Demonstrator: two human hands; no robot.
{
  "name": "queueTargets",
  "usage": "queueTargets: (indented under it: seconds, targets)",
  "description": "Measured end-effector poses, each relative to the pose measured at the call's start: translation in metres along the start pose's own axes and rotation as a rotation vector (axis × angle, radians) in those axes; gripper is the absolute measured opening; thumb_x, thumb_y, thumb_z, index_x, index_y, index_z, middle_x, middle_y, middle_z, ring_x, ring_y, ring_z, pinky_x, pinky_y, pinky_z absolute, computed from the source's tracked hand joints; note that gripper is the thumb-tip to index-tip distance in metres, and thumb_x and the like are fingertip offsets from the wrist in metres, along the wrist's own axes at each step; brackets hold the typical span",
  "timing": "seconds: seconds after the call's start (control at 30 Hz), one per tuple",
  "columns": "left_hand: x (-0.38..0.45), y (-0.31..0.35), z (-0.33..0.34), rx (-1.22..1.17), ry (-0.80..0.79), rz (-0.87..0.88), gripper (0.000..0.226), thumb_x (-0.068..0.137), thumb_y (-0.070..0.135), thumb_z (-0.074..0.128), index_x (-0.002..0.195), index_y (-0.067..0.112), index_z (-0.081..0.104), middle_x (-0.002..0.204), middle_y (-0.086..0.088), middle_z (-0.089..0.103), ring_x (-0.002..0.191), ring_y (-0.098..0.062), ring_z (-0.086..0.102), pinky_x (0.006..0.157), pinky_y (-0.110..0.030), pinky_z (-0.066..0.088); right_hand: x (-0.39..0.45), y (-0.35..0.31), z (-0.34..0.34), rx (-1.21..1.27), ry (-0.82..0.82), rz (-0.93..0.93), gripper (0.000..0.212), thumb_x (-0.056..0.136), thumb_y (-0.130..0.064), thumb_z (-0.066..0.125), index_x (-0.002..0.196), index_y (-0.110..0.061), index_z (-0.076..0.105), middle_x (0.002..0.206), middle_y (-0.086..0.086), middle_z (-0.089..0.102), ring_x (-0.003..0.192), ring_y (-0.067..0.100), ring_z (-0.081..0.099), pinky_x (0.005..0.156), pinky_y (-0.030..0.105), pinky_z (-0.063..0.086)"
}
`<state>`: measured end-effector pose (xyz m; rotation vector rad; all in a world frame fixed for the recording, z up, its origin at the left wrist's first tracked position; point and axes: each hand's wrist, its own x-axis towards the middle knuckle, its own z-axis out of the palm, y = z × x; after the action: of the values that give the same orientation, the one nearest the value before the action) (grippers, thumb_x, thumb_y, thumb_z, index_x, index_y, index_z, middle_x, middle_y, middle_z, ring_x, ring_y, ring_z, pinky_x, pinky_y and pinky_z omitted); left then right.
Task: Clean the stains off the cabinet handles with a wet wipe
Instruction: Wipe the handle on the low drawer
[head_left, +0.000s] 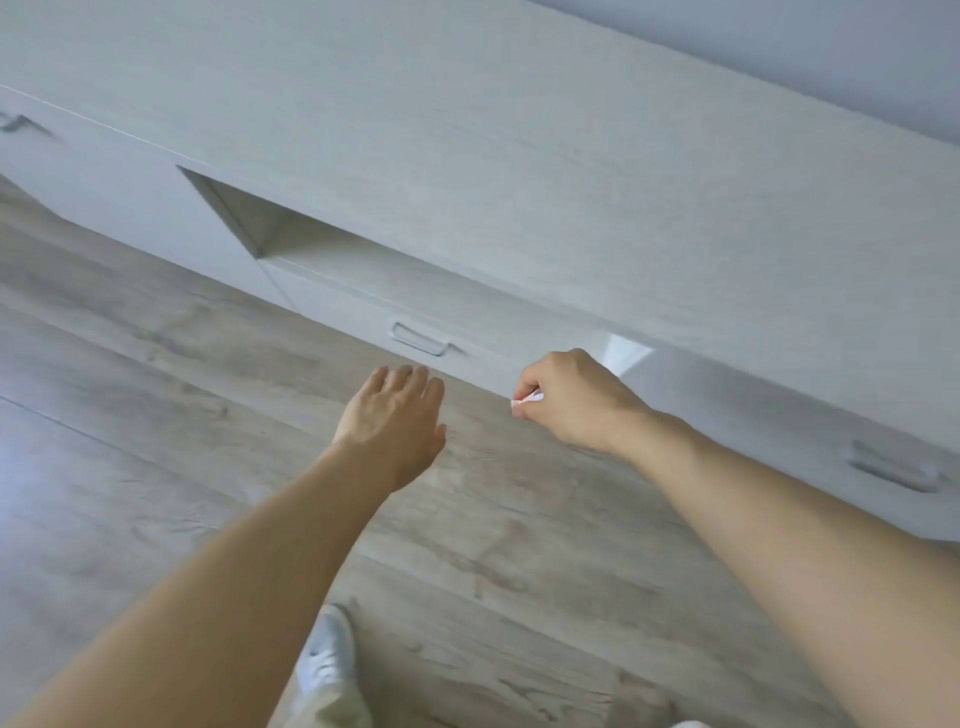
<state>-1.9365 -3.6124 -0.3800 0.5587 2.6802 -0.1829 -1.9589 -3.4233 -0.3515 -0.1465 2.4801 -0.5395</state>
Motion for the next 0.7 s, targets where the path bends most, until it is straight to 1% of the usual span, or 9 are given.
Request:
queueTargets:
  seconds: [0.07,0.1,0.2,0.3,0.37,0.43,0.5,0.6,0.7]
  targets:
    - [-0.005,-0.039,0.007,0.020,-0.026,0.037,0.053,0.102,0.039,0.033,0.145,0.011,0.025,0.151,-0.009,0.027,0.140,-0.024,0.024,0.118,-0.038,0.015,0.022,-0.032,0.013,-0.001,-0.018,0.014,0.014,0.095,-0.022,0.058,0.096,-0.016,0.070,0.098,0.003,0.062,0.084,0.023,0.056,0.070,0.025,0.039]
    - [-0.005,-0.057,0.010,0.035,-0.028,0.057,0.053,0.102,0.039,0.033,0.146,0.010,0.024,0.152,-0.009,0.026,0.141,-0.024,0.022,0.118,-0.038,0.014,0.032,-0.045,0.018,-0.011,-0.029,0.023,0.014,0.095,-0.022,0.057,0.097,-0.016,0.070,0.101,0.005,0.063,0.086,0.024,0.057,0.070,0.025,0.038]
    - [-0.001,-0.096,0.015,0.075,-0.073,0.077,0.054,0.103,0.038,0.032,0.147,0.010,0.020,0.155,-0.010,0.021,0.143,-0.024,0.018,0.119,-0.039,0.011,0.055,-0.069,0.028,0.004,-0.028,0.075,0.016,0.095,-0.024,0.057,0.100,-0.016,0.071,0.106,0.008,0.063,0.093,0.028,0.060,0.072,0.026,0.040]
    - [0.015,-0.111,0.022,0.077,-0.074,0.069,0.053,0.103,0.038,0.032,0.146,0.010,0.022,0.153,-0.010,0.023,0.142,-0.024,0.020,0.119,-0.039,0.012,0.070,-0.070,0.039,0.033,-0.011,0.090,0.016,0.095,-0.023,0.058,0.101,-0.015,0.071,0.108,0.007,0.065,0.095,0.027,0.062,0.076,0.028,0.046]
    - [0.027,-0.113,0.025,0.076,-0.105,0.087,0.052,0.103,0.037,0.032,0.146,0.010,0.023,0.153,-0.009,0.024,0.141,-0.024,0.020,0.119,-0.038,0.012,0.078,-0.065,0.047,0.041,-0.038,0.103,0.016,0.095,-0.024,0.059,0.102,-0.016,0.071,0.109,0.005,0.065,0.097,0.026,0.062,0.079,0.030,0.049]
    - [0.042,-0.115,0.032,0.087,-0.102,0.105,0.052,0.103,0.036,0.032,0.147,0.010,0.022,0.153,-0.009,0.024,0.142,-0.023,0.020,0.119,-0.037,0.012,0.089,-0.054,0.054,0.054,-0.051,0.120,0.016,0.094,-0.023,0.058,0.102,-0.016,0.071,0.108,0.004,0.066,0.095,0.024,0.062,0.077,0.028,0.048]
    - [0.059,-0.120,0.042,0.090,-0.082,0.099,0.053,0.103,0.035,0.033,0.147,0.010,0.019,0.155,-0.009,0.020,0.143,-0.023,0.016,0.119,-0.037,0.009,0.103,-0.042,0.062,0.069,-0.028,0.152,0.014,0.094,-0.021,0.059,0.099,-0.015,0.071,0.106,0.005,0.066,0.092,0.023,0.062,0.075,0.027,0.047]
    - [0.073,-0.130,0.054,0.108,-0.077,0.102,0.054,0.103,0.033,0.034,0.149,0.009,0.016,0.156,-0.010,0.018,0.144,-0.023,0.014,0.119,-0.038,0.006,0.121,-0.034,0.073,0.124,-0.003,0.221,0.012,0.094,-0.022,0.061,0.097,-0.014,0.070,0.107,0.005,0.066,0.095,0.024,0.062,0.080,0.029,0.049]
    - [0.089,-0.148,0.065,0.176,-0.079,0.155,0.054,0.103,0.029,0.032,0.149,0.008,0.013,0.156,-0.011,0.015,0.144,-0.024,0.012,0.118,-0.038,0.005,0.139,-0.039,0.082,0.148,0.024,0.226,0.014,0.095,-0.025,0.061,0.098,-0.014,0.069,0.108,0.004,0.066,0.094,0.022,0.061,0.075,0.026,0.044]
